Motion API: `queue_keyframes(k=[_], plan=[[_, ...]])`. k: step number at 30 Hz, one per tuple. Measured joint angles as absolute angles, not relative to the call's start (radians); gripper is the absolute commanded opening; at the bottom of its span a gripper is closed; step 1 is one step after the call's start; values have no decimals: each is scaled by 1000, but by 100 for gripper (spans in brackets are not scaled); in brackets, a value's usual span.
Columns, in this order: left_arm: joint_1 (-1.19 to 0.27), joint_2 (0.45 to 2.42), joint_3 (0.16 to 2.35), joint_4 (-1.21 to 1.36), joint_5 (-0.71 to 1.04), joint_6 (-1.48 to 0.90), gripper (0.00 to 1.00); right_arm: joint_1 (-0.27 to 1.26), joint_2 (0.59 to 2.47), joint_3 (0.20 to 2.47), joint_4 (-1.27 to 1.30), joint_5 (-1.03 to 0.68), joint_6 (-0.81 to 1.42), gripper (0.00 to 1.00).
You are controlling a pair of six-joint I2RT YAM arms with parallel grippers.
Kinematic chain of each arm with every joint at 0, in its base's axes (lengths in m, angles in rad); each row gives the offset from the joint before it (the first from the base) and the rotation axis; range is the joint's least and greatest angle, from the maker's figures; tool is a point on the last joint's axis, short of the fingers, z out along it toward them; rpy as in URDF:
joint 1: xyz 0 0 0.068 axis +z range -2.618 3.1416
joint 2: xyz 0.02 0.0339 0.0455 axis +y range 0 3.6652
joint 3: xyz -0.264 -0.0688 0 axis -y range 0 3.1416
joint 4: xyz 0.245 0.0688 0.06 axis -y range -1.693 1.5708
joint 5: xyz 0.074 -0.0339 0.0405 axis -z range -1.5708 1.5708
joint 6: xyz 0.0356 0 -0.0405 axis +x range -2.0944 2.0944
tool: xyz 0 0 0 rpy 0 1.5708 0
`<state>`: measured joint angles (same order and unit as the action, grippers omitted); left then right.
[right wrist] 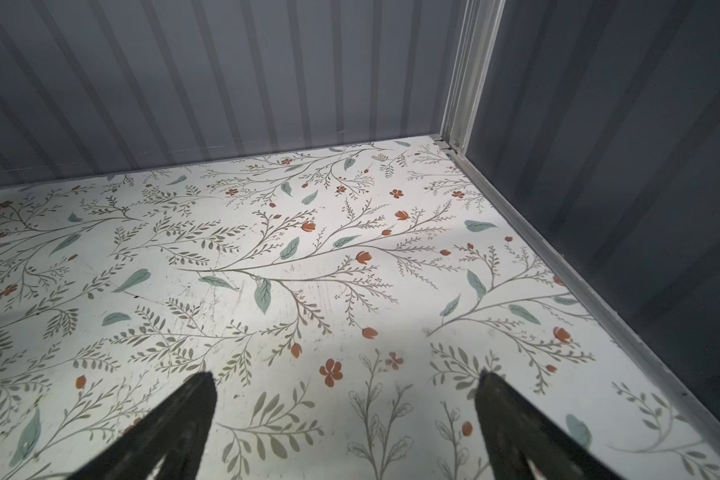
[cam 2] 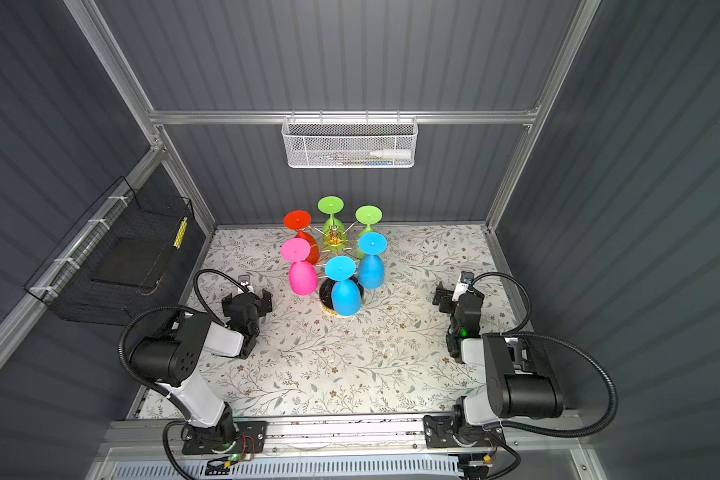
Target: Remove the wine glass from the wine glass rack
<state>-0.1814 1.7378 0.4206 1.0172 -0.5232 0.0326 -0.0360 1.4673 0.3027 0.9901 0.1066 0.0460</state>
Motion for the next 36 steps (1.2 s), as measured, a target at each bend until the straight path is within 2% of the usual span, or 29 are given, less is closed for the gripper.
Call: queue_keyframes(k=[33, 36], plan=[[-181, 1738, 421, 1017, -523, 32, 100, -37, 1464, 303, 984, 105, 52, 99], [-182, 1729, 403, 1048, -522, 33, 100, -29, 1403, 320, 886, 130, 52, 99]])
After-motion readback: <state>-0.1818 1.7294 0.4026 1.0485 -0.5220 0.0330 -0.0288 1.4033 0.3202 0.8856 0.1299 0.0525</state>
